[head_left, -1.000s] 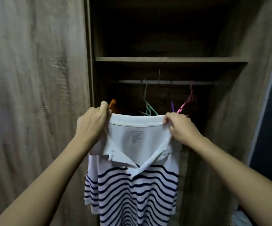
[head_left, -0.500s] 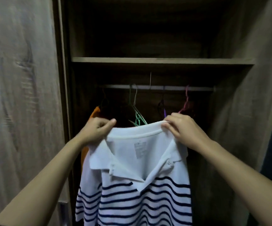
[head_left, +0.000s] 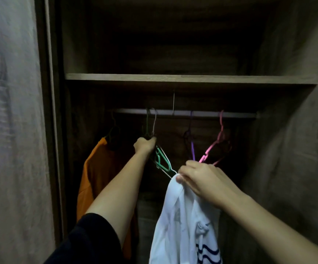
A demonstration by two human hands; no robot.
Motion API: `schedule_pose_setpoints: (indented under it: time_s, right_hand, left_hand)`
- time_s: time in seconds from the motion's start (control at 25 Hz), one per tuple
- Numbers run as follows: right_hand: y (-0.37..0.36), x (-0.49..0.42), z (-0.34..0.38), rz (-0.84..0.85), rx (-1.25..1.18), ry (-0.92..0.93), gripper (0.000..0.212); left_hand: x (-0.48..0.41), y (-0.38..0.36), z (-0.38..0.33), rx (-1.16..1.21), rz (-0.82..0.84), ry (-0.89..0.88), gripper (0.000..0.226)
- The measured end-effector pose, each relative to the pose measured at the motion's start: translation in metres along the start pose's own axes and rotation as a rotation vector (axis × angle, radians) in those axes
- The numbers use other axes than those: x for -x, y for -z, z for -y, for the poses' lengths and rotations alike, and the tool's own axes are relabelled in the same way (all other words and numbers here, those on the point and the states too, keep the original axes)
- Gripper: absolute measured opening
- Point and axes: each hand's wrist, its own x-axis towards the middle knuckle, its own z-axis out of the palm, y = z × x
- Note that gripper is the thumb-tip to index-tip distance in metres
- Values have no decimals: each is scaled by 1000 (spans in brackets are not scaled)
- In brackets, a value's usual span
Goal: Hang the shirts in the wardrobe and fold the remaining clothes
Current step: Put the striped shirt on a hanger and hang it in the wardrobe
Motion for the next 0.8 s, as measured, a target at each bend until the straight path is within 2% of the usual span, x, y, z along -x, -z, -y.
schedule_pose_setpoints:
  time_s: [0.12,0.32,0.56,0.68,0.8]
  right_hand:
    - [-2,9,-9,17,10,-24,32]
    - [-4,19,-13,24,-3,-23,30]
    - [-15,25,-8,37,-130,18,32]
    - [-21,33,6,120,-161,86,15]
    - [-27,42,23,216,-118,166,22]
  left_hand:
    - [-2,-13,-2,111,-8,7,40]
    - [-6,-9,-10,196,-59,9,35]
    - [36,12,27,326,10,98,26]
    - [87,36,59,178,-42,87,23]
    - [131,65,93,32,-17,-106,26]
